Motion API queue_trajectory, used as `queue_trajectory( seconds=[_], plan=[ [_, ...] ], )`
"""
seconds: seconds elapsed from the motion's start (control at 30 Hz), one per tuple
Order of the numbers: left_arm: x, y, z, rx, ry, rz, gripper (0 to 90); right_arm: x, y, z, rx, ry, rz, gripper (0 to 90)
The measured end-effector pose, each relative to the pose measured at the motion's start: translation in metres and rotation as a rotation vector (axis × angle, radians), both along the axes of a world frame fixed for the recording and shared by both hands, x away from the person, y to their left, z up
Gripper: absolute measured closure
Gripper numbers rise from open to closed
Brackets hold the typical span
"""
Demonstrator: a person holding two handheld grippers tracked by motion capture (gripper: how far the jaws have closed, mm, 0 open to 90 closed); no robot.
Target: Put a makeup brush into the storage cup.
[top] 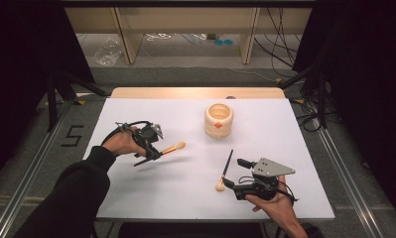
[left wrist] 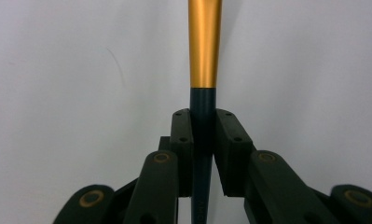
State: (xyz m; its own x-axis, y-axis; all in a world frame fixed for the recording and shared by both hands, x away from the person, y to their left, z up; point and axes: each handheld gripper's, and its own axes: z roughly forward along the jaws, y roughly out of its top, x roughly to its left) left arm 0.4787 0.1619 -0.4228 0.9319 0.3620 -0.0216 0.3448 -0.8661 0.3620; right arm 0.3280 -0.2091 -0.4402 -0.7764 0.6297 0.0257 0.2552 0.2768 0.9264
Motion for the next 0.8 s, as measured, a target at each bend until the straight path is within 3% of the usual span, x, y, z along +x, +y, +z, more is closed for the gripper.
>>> queue_trajectory(
  seconds=[0.2, 0.23, 0.3, 0.43, 0.5, 0.57, 0.6, 0.67, 0.73, 0.8],
  plan=[
    [0.002, 0.003, 0.009, -0.074, -0.041, 0.051, 78.4, 0.000, 0.000, 0.000, -0.001, 0.001, -0.004, 19.8],
    [0.002, 0.004, 0.011, -0.096, -0.042, 0.061, 78.4, 0.000, 0.000, 0.000, -0.001, -0.001, -0.005, 19.8],
    [-0.001, 0.002, 0.011, -0.193, -0.053, 0.108, 78.4, 0.000, 0.000, 0.000, -0.001, 0.000, -0.006, 19.8],
    [0.002, 0.003, 0.017, -0.222, -0.085, 0.103, 78.4, 0.000, 0.000, 0.000, -0.001, 0.002, -0.004, 19.8],
    [0.003, 0.002, 0.018, -0.262, -0.095, 0.120, 78.4, 0.000, 0.000, 0.000, -0.001, 0.000, -0.005, 19.8],
    [0.005, 0.003, 0.021, -0.263, -0.110, 0.108, 78.4, 0.000, 0.000, 0.000, -0.002, 0.000, -0.006, 19.8],
    [0.006, 0.003, 0.023, -0.277, -0.127, 0.124, 78.4, 0.000, 0.000, 0.000, -0.001, -0.001, -0.006, 19.8],
    [0.006, 0.000, 0.022, -0.347, -0.130, 0.181, 78.4, 0.000, 0.000, 0.000, -0.004, 0.002, -0.006, 19.8],
    [0.006, -0.003, 0.021, -0.344, -0.111, 0.157, 78.4, 0.000, -0.001, 0.000, -0.004, 0.000, -0.005, 19.8],
    [0.005, -0.004, 0.020, -0.334, -0.132, 0.164, 78.4, 0.000, -0.001, 0.000, -0.004, 0.001, -0.006, 19.8]
  ],
)
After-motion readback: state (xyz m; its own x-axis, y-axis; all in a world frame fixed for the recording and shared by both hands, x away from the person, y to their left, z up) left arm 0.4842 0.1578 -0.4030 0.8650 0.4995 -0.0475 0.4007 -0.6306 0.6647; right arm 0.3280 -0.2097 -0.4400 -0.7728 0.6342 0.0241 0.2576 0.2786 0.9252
